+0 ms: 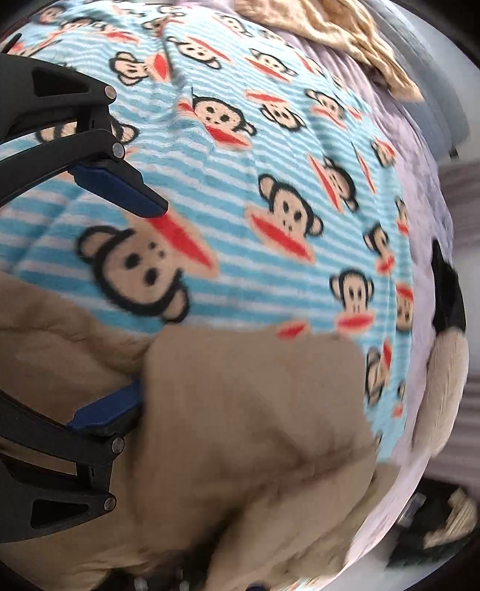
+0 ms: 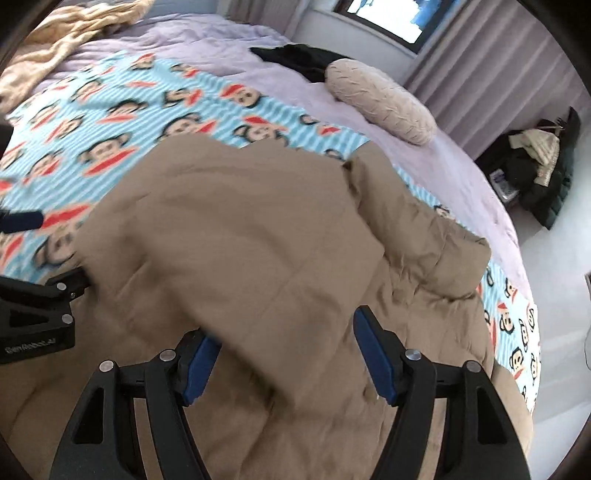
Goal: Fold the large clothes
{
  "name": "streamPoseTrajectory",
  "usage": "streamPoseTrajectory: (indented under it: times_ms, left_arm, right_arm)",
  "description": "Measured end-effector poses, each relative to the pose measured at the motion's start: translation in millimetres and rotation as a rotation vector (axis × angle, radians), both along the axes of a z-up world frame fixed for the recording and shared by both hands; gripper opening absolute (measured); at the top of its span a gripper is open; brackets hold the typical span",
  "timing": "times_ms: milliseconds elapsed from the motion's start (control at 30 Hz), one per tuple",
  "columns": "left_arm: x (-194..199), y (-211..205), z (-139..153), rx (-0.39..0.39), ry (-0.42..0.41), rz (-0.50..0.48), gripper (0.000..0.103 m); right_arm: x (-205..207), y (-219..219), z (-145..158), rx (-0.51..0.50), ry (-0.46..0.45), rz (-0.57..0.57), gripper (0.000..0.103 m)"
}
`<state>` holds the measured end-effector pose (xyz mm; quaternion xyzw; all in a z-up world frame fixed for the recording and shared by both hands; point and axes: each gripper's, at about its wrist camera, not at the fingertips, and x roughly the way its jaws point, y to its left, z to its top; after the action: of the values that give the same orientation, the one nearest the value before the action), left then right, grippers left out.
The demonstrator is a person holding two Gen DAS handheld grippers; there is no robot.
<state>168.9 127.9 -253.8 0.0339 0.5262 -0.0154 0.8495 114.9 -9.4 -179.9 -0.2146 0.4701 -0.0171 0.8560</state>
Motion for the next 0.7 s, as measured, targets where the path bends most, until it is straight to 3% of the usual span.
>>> streamPoseTrajectory:
  times_ms: [67,200,233,333,467,600,700]
  left_arm:
    - [4,4,-3,-0.035,0.015,0.033,0.09]
    - [4,5,-6,-0.033,0.015,0.023,0.09]
    - [4,5,-6,-0.033,0.021,0.02,0.09]
    - [-2,7,3,-0.064,0.036,-0.016,0.09]
    - [-7,22,33,-0.283,0.054,-0.116,0.09]
    - [36,29,40,-0.399,0.073,-0.103,0.09]
    - [83,34,16,-0.49,0.141,-0.04,0.09]
  right_arm:
    - [9,-13,12,0.065,-0.057,-0.07,0.067]
    - [6,-95,33,0.35,-0.153,-0.374,0.067]
    - [1,-130,29,0.455,-0.152,-0.509,0.067]
    - [-10,-192,6,0.66,-0.086,-0.711,0.067]
    - [-25,-240,-24,0.911,-0.013,-0.803,0.066]
    - [-27,-258,-26,0.995,-0.01,-0.806,0.062]
    - [-27,-268,-28,1.022,-0.003,-0.814,0.054]
